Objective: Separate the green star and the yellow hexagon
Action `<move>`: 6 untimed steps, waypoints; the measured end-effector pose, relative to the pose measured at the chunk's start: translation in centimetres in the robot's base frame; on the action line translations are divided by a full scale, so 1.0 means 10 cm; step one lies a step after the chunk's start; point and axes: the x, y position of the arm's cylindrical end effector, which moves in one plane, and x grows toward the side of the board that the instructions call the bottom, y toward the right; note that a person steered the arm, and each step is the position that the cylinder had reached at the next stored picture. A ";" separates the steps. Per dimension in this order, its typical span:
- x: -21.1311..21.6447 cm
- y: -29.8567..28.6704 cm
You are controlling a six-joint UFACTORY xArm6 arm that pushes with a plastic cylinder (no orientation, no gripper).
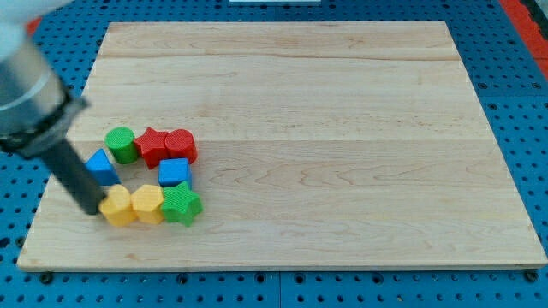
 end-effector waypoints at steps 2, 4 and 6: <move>0.07 0.79; -0.05 0.86; -0.05 2.16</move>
